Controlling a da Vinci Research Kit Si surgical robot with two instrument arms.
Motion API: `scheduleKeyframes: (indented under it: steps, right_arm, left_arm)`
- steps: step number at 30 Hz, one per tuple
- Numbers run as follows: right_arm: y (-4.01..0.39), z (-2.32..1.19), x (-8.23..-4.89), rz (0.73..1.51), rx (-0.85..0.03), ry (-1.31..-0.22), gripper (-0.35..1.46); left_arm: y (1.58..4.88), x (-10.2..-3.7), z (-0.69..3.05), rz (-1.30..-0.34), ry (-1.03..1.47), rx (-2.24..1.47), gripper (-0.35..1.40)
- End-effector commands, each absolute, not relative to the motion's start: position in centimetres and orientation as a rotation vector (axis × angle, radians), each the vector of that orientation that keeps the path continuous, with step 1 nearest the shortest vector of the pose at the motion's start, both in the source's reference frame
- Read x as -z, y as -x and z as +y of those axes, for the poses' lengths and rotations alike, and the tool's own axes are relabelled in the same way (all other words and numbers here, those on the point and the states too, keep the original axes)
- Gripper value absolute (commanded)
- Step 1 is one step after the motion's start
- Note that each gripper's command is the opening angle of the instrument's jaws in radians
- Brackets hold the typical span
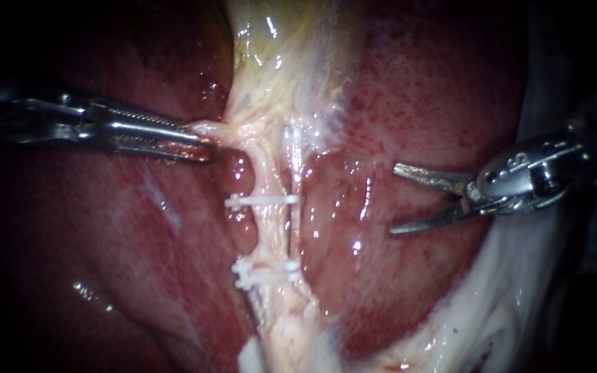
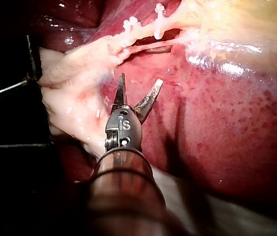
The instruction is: Go to the cutting position left tube
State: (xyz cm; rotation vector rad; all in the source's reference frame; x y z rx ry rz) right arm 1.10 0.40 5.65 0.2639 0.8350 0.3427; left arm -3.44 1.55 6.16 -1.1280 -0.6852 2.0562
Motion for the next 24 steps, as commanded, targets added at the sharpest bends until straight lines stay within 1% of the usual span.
scheduleKeyframes:
  steps: [1,10,13,17,24]
  right_arm:
    - [-1.09,0.40,-5.65,0.835,-0.342,-0.265,1.43]
    - [-1.10,0.41,-5.66,0.841,-0.336,-0.281,1.43]
    - [-1.13,0.41,-5.66,0.859,-0.325,-0.310,1.43]
    - [-1.27,0.39,-5.68,0.914,-0.305,-0.378,1.43]
    - [-1.64,0.27,-5.82,0.932,-0.326,-0.508,1.43]
  left_arm:
    - [3.40,-6.10,1.58,-0.696,1.129,-2.054,-0.35]
    - [2.94,-5.60,1.89,-0.639,1.142,-2.012,-0.35]
    - [2.94,-5.59,1.88,-0.637,1.140,-2.010,-0.35]
    - [2.99,-5.60,1.86,-0.632,1.139,-2.010,-0.35]
    - [3.00,-5.60,1.87,-0.632,1.139,-2.010,-0.35]
